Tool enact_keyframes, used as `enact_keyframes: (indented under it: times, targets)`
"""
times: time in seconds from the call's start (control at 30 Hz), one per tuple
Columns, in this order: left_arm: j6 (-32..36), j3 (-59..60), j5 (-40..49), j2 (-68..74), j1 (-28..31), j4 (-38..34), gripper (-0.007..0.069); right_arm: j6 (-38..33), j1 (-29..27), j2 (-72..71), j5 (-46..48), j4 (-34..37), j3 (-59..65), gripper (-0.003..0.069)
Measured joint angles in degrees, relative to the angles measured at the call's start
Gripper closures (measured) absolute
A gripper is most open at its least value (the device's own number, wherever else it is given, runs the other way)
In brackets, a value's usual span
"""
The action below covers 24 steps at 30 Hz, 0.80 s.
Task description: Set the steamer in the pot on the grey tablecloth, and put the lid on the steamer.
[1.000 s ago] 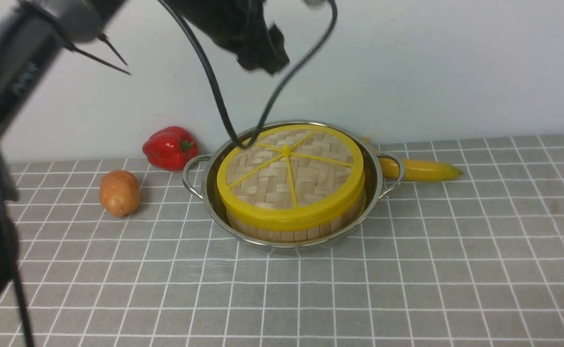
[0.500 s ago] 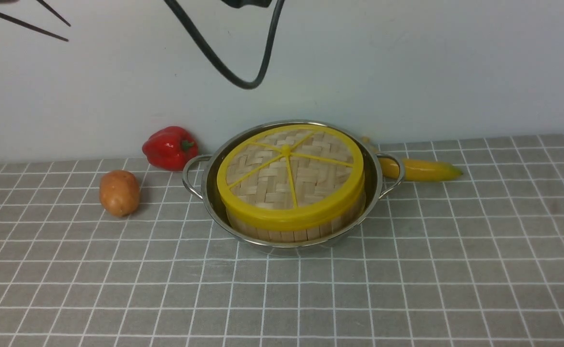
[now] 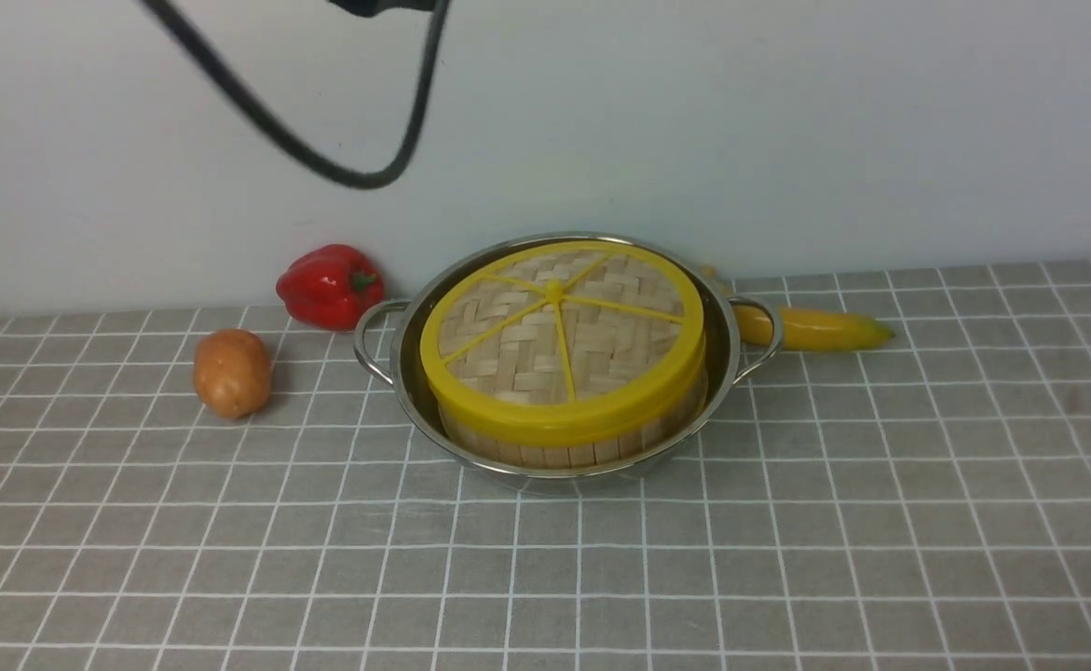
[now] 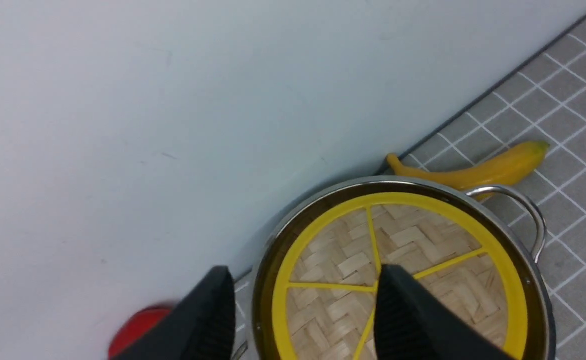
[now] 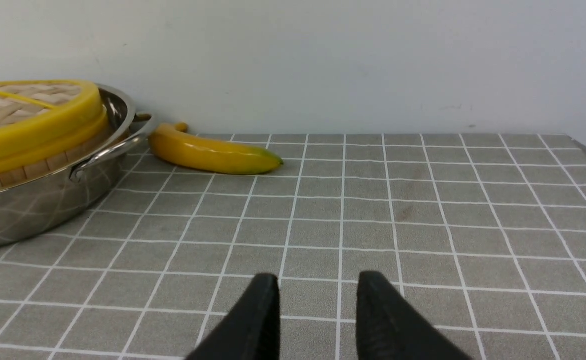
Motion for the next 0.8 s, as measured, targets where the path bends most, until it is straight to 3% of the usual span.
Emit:
enact_keyframes:
  times: [0.2,0.4,0.63,0.8]
  targets:
    - [-0.34,28.83,-14.72,-19.20,4.55,0.19,0.0267,0.00,0.00,0.00,0.00,0.00,0.00,0.0416]
    - [-0.97,57.22,-23.47,-37.55,9.22,0.24,0.0267,0.00,0.00,0.00,0.00,0.00,0.00,0.0416]
    - [-4.13,81.97,-33.18,-59.86,10.37,-0.42,0.0267,0.00,0.00,0.00,0.00,0.00,0.00,0.0416]
    - [-4.32,93.65,-35.52,-74.52,11.43,-0.42,0.0267,0.00,0.00,0.00,0.00,0.00,0.00,0.0416]
